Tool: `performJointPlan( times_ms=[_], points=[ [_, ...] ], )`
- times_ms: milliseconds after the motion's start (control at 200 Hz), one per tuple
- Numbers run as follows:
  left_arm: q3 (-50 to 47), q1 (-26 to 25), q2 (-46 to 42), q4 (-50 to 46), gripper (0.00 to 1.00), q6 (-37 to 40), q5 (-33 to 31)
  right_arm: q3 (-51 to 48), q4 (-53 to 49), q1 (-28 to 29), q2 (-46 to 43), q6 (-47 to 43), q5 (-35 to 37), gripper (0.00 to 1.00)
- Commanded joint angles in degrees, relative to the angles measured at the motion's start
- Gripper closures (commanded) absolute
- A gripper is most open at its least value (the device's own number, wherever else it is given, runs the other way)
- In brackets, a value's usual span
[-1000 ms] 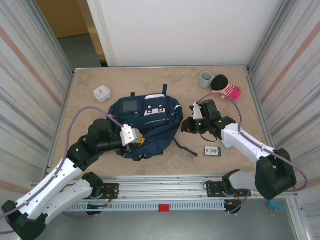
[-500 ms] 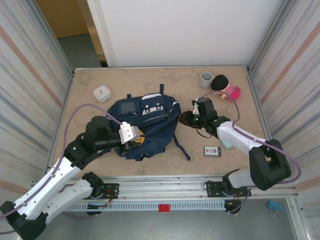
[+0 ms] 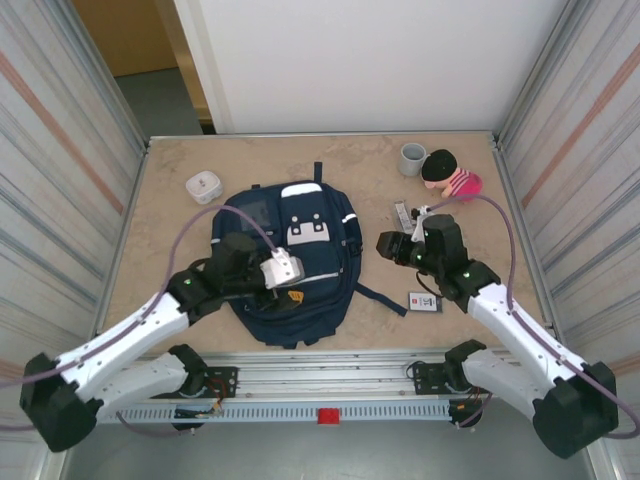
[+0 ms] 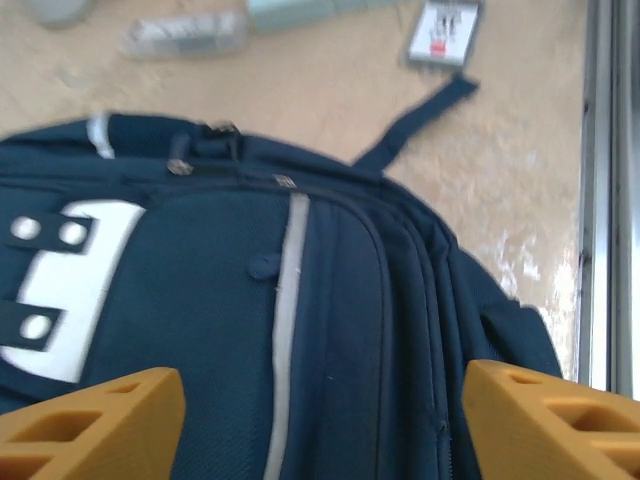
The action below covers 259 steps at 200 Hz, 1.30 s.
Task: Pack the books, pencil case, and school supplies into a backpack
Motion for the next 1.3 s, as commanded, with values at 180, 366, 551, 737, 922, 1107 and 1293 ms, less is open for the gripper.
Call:
performJointPlan(
  times_ms=[180, 366, 551, 737, 922, 1107, 1293],
  points=[
    [3.19, -6.02, 17.84, 9.28, 0.17, -1.4, -14.52, -3.22, -2.05, 1.11, -3.58, -0.74, -0.58, 0.49],
    [6.17, -7.21, 25.55, 15.4, 0.15, -3.08, -17.51, -4.26, -1.28, 1.7, -3.89, -0.17, 0.23, 0.49],
    [8.11, -8.4, 29.36, 17.83, 0.13, -3.64, -17.7, -4.69, -0.16, 2.36, -3.69, 0.11, 0.12, 0.49],
    [7.67, -8.42, 32.69, 17.21, 0.31, -3.93, -25.0, -4.94, 0.16, 2.5, -4.29, -1.18, -0.25, 0.48],
    [1.4, -7.7, 24.38, 23.28, 0.83, -4.67, -17.08, -5.05, 4.9, 2.58, -3.3, -6.85, -8.79, 0.49],
    [-2.47, -3.64, 13.06, 25.19, 0.96, -5.76, -0.17, -1.57, 4.91, 2.68, 3.2, -14.6, -14.22, 0.44],
    [-3.4, 2.07, 2.51, 21.06, 0.97, -4.87, 10.31, 5.46, 6.5, 2.64, 14.84, -25.44, -20.42, 0.33]
  ],
)
